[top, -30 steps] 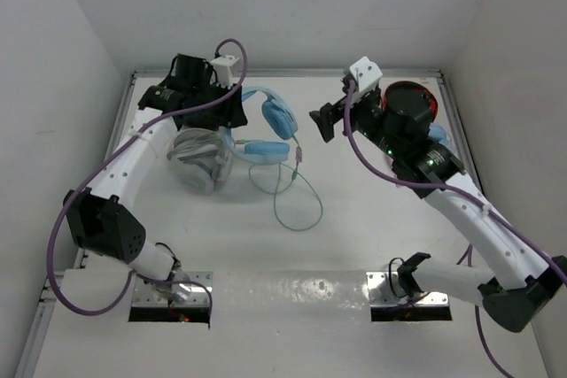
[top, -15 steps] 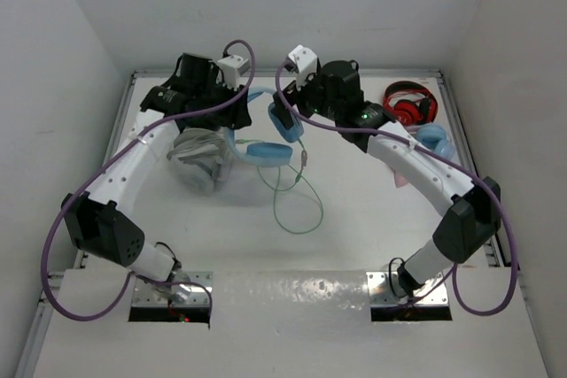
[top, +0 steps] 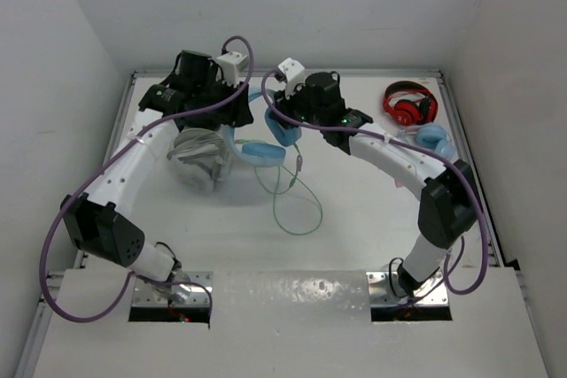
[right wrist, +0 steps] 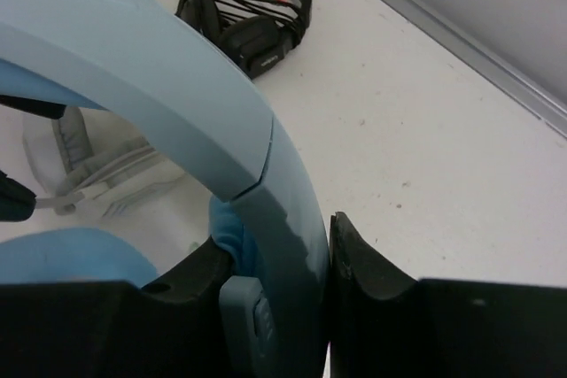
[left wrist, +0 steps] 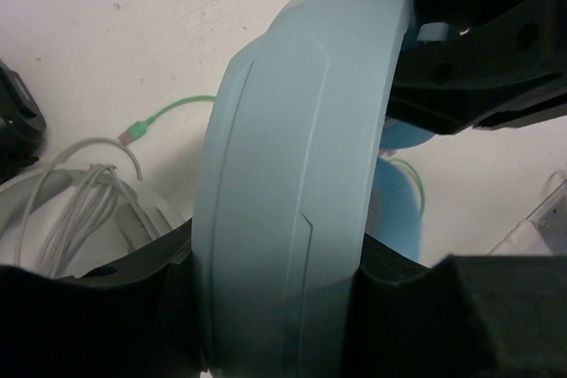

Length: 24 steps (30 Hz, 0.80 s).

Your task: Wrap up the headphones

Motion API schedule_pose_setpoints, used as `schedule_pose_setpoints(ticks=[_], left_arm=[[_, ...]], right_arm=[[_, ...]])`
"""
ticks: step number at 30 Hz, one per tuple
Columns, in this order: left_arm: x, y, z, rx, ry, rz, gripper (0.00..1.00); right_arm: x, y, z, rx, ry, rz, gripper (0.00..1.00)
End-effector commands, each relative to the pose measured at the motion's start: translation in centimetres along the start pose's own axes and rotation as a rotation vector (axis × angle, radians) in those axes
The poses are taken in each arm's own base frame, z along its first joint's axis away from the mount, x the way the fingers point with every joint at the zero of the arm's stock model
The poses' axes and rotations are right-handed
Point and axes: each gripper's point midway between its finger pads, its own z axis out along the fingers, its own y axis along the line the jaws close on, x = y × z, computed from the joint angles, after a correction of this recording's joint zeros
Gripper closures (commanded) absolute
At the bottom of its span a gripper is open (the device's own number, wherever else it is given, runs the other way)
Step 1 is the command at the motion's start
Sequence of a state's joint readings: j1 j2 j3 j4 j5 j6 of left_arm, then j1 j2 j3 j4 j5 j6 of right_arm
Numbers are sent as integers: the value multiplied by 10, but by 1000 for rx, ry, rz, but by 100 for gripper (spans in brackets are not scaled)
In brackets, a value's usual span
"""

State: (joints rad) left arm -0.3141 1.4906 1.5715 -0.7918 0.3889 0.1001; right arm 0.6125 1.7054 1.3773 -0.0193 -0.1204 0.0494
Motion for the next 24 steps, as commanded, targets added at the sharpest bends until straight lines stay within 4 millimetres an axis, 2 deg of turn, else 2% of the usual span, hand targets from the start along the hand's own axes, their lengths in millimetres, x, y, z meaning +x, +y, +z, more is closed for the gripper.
schedule_pose_setpoints(ticks=[1,2,3,6,7,10,13,24], left_arm=[[-56,-16,-31,47,-203,-7,100],[-58,-11,-33,32,-210,-26,100],[-60,-6,-34,18,-220,-67,100],[-70,10,-43,-42,-264,-122,100],[-73,15,-46,-74,-276,-136,100],[-90,22,-54,-116,-333,-153,100],[-96,24,-55,-133,-347,-154,100],[-84,44,-55,-243,-310,-131,100]], right_arm=[[-7,-8,-5,69,-53,54,94],[-10,-10,-10,80,-66,56,100],[3,-11,-12,94,-43,60,100],[14,-20,-21,159,-25,61,100],[26,-22,-22,175,0,66,100],[45,-31,-31,243,38,92,100],[59,-30,-37,257,49,116,100],[91,-33,-54,314,101,148,100]])
